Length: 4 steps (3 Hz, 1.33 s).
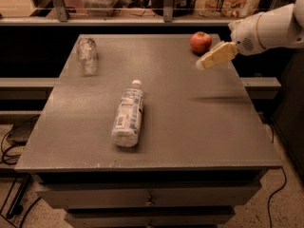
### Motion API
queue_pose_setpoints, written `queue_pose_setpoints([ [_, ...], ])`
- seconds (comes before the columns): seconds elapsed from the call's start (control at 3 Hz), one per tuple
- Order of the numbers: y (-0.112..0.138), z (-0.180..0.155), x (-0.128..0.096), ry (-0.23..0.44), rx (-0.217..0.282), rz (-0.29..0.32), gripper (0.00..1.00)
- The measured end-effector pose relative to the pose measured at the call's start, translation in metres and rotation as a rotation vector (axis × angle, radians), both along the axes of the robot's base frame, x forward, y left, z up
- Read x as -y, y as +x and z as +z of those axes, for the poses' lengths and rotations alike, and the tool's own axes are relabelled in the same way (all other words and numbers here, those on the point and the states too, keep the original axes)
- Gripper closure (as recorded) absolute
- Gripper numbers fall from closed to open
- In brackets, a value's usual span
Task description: Pick apple
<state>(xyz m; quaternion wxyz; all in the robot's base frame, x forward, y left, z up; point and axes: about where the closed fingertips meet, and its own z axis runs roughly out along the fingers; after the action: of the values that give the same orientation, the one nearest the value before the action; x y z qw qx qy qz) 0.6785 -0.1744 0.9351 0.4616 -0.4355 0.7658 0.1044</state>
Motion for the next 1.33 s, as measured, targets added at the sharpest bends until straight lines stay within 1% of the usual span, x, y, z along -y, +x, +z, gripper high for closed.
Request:
queue_pose_setpoints([
  [0.33,0.045,-0.021,-0.006,0.089,0.007,-0.061,0.00],
  [0.67,0.073,-0.033,-0.005,0.159,0.014,-0.110,0.00],
  [1.0,0.112,-0.054,-0.007,0.226,-0.003,-0.141,0.00],
  [1.33,0.134,-0.068,-0.009,0.263,-0.018,-0.152,0.00],
])
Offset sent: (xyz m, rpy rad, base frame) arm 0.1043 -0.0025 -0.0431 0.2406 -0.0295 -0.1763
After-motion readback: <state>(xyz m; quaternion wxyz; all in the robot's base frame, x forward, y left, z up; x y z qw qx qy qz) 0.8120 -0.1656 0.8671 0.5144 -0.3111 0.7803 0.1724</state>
